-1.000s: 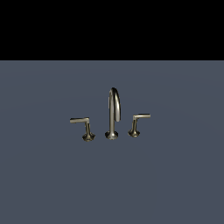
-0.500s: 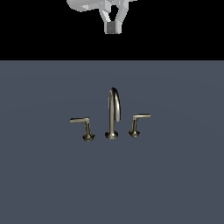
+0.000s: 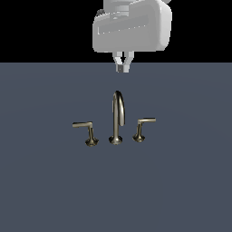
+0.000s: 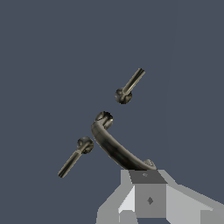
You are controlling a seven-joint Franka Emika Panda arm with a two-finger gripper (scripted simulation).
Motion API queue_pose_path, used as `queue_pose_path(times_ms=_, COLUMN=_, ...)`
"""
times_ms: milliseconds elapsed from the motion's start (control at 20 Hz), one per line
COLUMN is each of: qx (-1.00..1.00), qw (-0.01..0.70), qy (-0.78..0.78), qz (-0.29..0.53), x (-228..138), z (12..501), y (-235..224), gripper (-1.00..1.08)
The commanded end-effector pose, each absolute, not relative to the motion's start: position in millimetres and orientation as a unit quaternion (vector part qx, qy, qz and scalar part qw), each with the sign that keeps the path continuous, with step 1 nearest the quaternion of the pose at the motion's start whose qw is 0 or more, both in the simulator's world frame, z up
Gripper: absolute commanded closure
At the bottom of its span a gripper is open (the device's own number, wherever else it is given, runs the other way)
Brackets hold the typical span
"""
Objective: Turn on the faucet by rotating a designated handle.
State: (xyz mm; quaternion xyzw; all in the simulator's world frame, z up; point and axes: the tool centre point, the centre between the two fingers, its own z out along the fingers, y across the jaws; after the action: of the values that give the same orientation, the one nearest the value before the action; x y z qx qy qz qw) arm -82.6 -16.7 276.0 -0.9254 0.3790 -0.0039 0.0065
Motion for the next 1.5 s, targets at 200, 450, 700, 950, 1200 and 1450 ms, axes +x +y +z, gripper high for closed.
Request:
queue_pose_path(times_ms=200, qx=-0.892, qw=0.005, qy=0.452, qz=-0.003, x=-50.7, z=230.6, y=-33.2, gripper=1.08)
queue_pose_path(times_ms=450, qx=-0.863, qw=0.004, qy=0.506, qz=-0.003, x=-28.1, z=195.5, y=-50.0, gripper=1.08)
queue_pose_path(times_ms=700, qx=-0.829, qw=0.002, qy=0.56, qz=-0.002, x=-7.1, z=159.7, y=-70.6, gripper=1.08)
queue_pose_path(times_ms=950, qx=-0.796, qw=0.0, qy=0.605, qz=-0.002, x=9.0, z=128.7, y=-91.0, gripper=1.08)
queue_pose_path(times_ms=1200, qx=-0.77, qw=0.0, qy=0.638, qz=-0.001, x=19.6, z=106.2, y=-107.4, gripper=1.08)
queue_pose_path(times_ms=1450, qx=-0.753, qw=-0.001, qy=0.658, qz=0.0, x=25.6, z=92.2, y=-118.4, gripper=1.08)
